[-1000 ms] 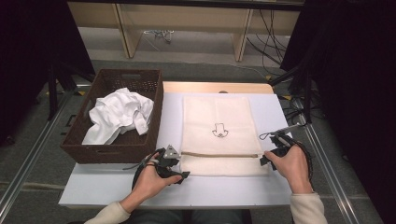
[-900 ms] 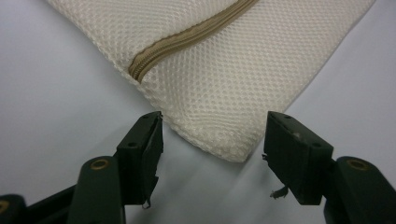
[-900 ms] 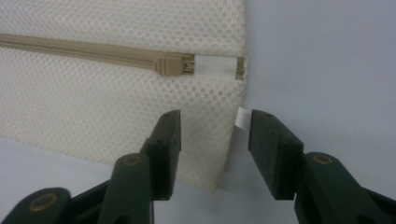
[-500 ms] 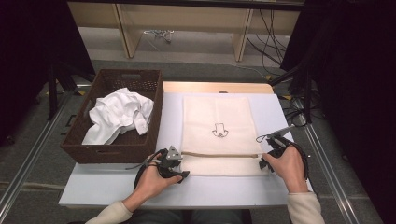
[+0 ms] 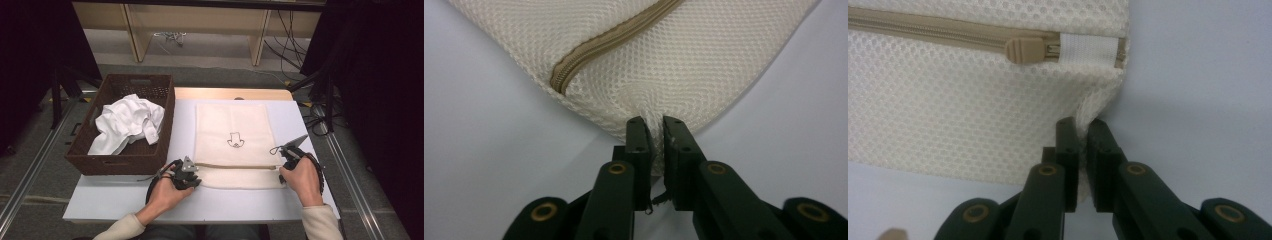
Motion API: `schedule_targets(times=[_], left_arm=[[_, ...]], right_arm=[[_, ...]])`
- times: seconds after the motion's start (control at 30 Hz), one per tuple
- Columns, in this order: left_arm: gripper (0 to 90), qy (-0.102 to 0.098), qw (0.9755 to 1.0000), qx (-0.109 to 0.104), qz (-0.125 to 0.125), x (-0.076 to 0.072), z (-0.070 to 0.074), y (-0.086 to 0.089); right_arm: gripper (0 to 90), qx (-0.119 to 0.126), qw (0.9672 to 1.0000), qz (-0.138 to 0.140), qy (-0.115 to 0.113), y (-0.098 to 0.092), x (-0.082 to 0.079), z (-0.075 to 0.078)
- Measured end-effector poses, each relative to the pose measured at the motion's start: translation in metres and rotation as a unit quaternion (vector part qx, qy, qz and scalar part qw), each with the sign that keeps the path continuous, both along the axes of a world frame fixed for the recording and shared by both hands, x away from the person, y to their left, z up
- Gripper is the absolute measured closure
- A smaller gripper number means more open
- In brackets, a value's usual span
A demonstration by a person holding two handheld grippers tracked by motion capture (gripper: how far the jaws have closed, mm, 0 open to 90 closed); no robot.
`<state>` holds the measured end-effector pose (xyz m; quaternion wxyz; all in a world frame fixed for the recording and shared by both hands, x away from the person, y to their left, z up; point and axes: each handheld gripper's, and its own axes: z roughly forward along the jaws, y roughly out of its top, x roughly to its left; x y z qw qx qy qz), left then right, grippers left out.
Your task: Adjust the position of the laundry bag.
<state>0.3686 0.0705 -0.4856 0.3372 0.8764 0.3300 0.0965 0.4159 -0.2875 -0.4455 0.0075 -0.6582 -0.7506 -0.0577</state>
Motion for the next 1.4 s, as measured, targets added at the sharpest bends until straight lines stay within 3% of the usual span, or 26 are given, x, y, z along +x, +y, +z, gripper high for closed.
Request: schedule_targets(times=[0.07, 0.1, 0.17, 0.2, 0.27, 0.4, 0.43, 0.47, 0.5, 0.7, 0.73, 0.77, 0.87, 0.9, 1.0, 1.03, 1.07, 1.1, 1.13, 1.17, 1.2, 1.27, 1.4], left_arm=[[84.4, 0.004, 1.0, -0.006, 0.003, 0.0, 0.0, 0.001], [84.7, 0.004, 1.0, -0.006, 0.003, 0.0, 0.0, 0.001], [84.9, 0.003, 1.0, -0.008, 0.004, 0.0, 0.002, 0.002], [84.9, 0.006, 0.9999, -0.008, 0.007, 0.001, 0.003, 0.003], [84.9, 0.001, 0.9999, -0.012, 0.009, 0.0, 0.005, 0.005], [84.8, -0.005, 0.9999, -0.012, 0.006, -0.001, 0.009, 0.006], [84.8, 0.003, 0.9998, -0.016, 0.009, -0.002, 0.01, 0.007], [84.8, 0.0, 0.9998, -0.016, 0.011, -0.002, 0.01, 0.007], [84.8, 0.0, 0.9997, -0.021, 0.014, -0.003, 0.01, 0.007], [84.7, 0.001, 0.9997, -0.021, 0.01, -0.007, 0.013, 0.013], [84.7, 0.001, 0.9997, -0.021, 0.01, -0.007, 0.013, 0.013], [84.7, 0.0, 0.9998, -0.019, 0.004, -0.008, 0.014, 0.016], [84.8, -0.002, 0.9997, -0.021, 0.007, -0.01, 0.014, 0.017], [84.8, -0.004, 0.9998, -0.019, 0.008, -0.012, 0.015, 0.019], [84.7, 0.002, 0.9997, -0.022, 0.012, -0.014, 0.014, 0.022], [84.7, 0.0, 0.9997, -0.021, 0.013, -0.015, 0.015, 0.023], [84.7, 0.0, 0.9998, -0.018, 0.006, -0.015, 0.016, 0.024], [84.8, 0.006, 0.9997, -0.023, 0.012, -0.016, 0.016, 0.026], [84.8, -0.001, 0.9997, -0.021, 0.016, -0.017, 0.017, 0.026], [84.8, -0.005, 0.9998, -0.018, 0.01, -0.018, 0.018, 0.027], [84.7, -0.003, 0.9998, -0.02, 0.009, -0.018, 0.017, 0.027], [84.7, -0.002, 0.9998, -0.017, 0.01, -0.02, 0.018, 0.028], [84.7, 0.003, 0.9997, -0.018, 0.013, -0.022, 0.018, 0.03]], right_arm=[[87.5, -0.001, 1.0, 0.001, -0.001, 0.0, 0.0, 0.0], [87.7, 0.001, 0.9999, -0.011, 0.003, 0.002, -0.001, 0.0], [87.9, 0.0, 1.0, 0.0, -0.002, 0.0, 0.0, 0.0], [88.0, -0.001, 0.9997, 0.02, -0.01, -0.002, 0.0, 0.0], [88.0, 0.002, 1.0, -0.006, 0.0, 0.0, 0.0, 0.001], [88.0, 0.005, 1.0, -0.004, 0.001, -0.001, 0.0, 0.003], [88.0, 0.003, 1.0, -0.004, -0.005, 0.0, -0.001, 0.003], [88.0, 0.003, 0.9998, -0.02, 0.0, 0.003, -0.003, 0.005], [88.0, 0.006, 1.0, -0.004, -0.004, 0.001, -0.003, 0.006], [88.0, 0.01, 0.9999, -0.008, -0.004, 0.005, -0.005, 0.005], [88.0, 0.011, 0.9999, -0.002, 0.006, 0.004, -0.004, 0.006], [88.0, 0.007, 0.9996, 0.021, -0.016, 0.002, -0.004, 0.004], [88.0, 0.013, 0.9998, 0.007, -0.012, 0.007, -0.007, 0.007], [88.0, 0.012, 0.9999, -0.006, 0.0, 0.011, -0.008, 0.009], [88.0, 0.015, 0.9999, -0.001, -0.006, 0.012, -0.009, 0.009], [88.0, 0.012, 0.9996, 0.026, -0.002, 0.01, -0.007, 0.01], [88.0, 0.01, 0.9999, 0.01, -0.001, 0.013, -0.009, 0.01], [88.0, 0.016, 0.9997, 0.017, -0.001, 0.014, -0.009, 0.011], [87.9, 0.017, 0.9999, 0.001, -0.002, 0.017, -0.011, 0.011], [87.9, 0.016, 0.9999, 0.003, 0.004, 0.017, -0.011, 0.012], [87.9, 0.015, 0.9993, 0.03, -0.016, 0.014, -0.01, 0.009], [87.9, 0.015, 0.9999, 0.007, -0.003, 0.018, -0.012, 0.012], [87.9, 0.016, 0.9998, 0.015, 0.001, 0.021, -0.014, 0.013]])
